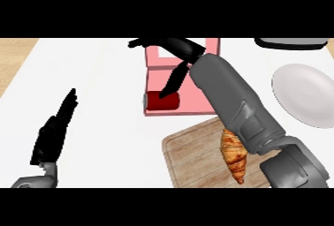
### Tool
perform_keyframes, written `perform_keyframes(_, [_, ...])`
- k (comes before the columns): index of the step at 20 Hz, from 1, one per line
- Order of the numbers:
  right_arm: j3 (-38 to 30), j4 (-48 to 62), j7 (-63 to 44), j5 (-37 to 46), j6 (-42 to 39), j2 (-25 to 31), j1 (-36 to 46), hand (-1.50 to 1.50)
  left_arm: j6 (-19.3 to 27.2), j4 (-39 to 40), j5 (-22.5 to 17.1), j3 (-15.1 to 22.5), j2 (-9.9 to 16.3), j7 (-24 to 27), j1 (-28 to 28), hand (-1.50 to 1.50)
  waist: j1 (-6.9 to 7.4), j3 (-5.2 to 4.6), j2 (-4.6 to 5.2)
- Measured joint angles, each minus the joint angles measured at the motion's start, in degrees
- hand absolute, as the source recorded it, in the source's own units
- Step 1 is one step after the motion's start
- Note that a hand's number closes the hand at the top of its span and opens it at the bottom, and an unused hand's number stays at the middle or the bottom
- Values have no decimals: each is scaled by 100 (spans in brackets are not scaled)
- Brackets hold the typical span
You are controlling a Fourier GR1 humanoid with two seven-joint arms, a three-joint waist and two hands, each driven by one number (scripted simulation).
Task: Pick the can from the cutting board and place it in the cardboard box
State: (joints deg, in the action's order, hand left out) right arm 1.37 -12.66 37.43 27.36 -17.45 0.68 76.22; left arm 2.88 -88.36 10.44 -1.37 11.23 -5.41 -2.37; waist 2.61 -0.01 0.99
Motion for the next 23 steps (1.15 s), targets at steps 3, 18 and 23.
perform_keyframes(3, [-514, 122, -193, -475, -164, 109, 142, -150, -35, 8, -14, -11, 16, -45, -17, 0, 31, 0, 13])
perform_keyframes(18, [-2023, 682, -994, -1808, -1040, 2052, 319, -150, -123, -66, 17, 119, -32, 48, -165, 0, 313, 10, 212])
perform_keyframes(23, [-2109, 682, -924, -1866, -1450, 2606, 172, -150, -123, -61, 50, 181, -72, 61, -263, 0, 413, 22, 285])
